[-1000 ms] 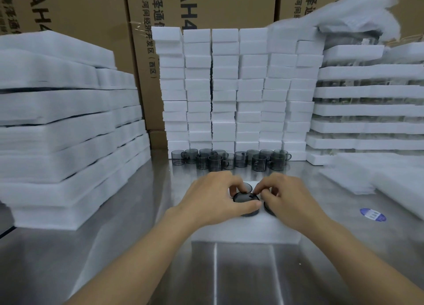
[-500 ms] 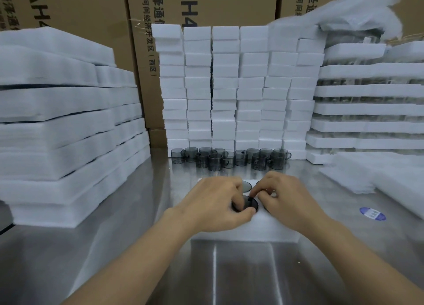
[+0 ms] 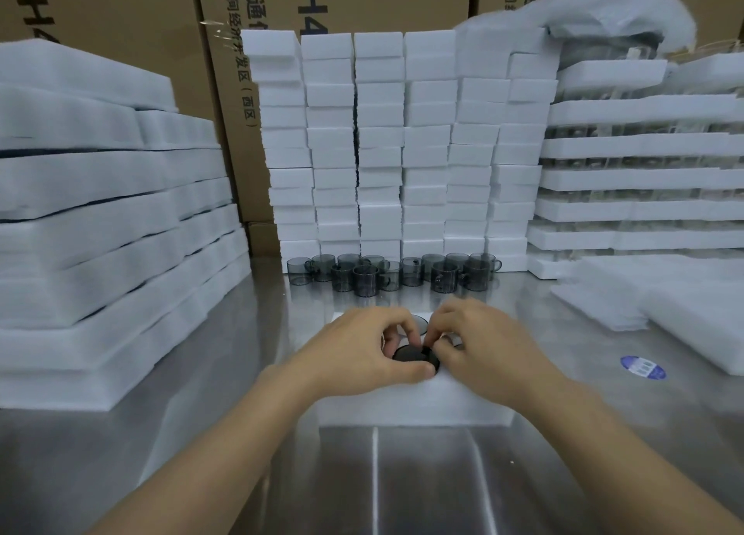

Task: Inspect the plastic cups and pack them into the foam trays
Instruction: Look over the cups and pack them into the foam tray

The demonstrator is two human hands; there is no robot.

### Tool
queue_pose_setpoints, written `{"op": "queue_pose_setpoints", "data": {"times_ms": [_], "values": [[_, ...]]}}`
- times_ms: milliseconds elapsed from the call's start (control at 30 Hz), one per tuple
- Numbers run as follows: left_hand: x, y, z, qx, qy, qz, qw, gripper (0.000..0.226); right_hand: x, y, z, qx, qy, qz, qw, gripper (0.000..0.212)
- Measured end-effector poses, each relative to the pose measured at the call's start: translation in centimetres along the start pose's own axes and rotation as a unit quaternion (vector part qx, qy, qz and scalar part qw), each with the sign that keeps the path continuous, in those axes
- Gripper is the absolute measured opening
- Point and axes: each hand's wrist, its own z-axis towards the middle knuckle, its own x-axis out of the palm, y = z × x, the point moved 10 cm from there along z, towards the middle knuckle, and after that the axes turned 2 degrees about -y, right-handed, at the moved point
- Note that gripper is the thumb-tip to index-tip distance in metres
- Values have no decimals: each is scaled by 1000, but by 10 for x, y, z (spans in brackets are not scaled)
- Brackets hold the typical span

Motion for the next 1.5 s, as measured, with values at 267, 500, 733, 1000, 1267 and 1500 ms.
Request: {"op": "queue_pose_setpoints", "data": {"times_ms": [267, 500, 733, 1000, 1267, 1500], "values": [[-66, 83, 72, -88, -176, -38, 980, 2, -13, -108, -19, 177, -184, 247, 935, 25], [-55, 129, 137, -25, -220, 167, 961, 34, 24, -130, -11, 188, -100, 173, 962, 10], [-30, 159, 147, -24, -207, 201, 957, 22, 33, -134, -8, 203, -55, 143, 967, 8], [-49, 147, 119, -28, -310, 80, 947, 10, 31, -133, -9, 211, -55, 139, 966, 12], [-76, 147, 54, -74, -398, 3, 914, 15, 33, -136, -11, 209, -60, 162, 962, 11], [-72, 169, -13, -190, -406, -98, 888, 20, 30, -128, -14, 206, -48, 162, 964, 12]]}}
